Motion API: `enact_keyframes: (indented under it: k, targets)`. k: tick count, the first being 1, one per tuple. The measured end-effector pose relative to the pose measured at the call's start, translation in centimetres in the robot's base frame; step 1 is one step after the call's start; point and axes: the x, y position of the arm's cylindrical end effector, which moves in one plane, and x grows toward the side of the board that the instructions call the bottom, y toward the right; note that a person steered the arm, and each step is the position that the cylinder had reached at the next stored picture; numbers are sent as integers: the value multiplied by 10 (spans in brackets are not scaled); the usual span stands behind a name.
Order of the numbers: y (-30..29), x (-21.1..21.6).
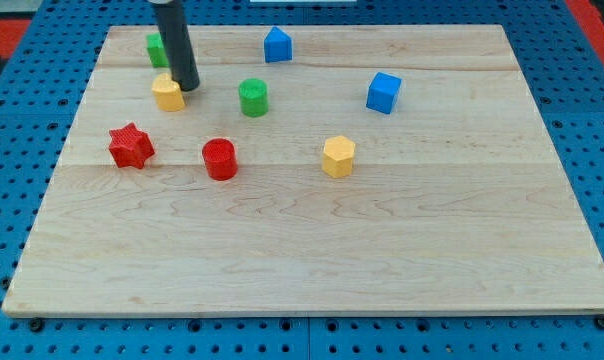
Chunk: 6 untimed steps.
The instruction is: Push the yellow heart diagonally to the red star
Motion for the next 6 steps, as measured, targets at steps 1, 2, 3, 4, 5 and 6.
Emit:
enact_keyframes:
  k: [1,2,3,4,5,6]
  targets:
    - [1,4]
    - [-9,23]
    - [-11,16]
    - [21,52]
    - [-18,50]
    - [-37,27]
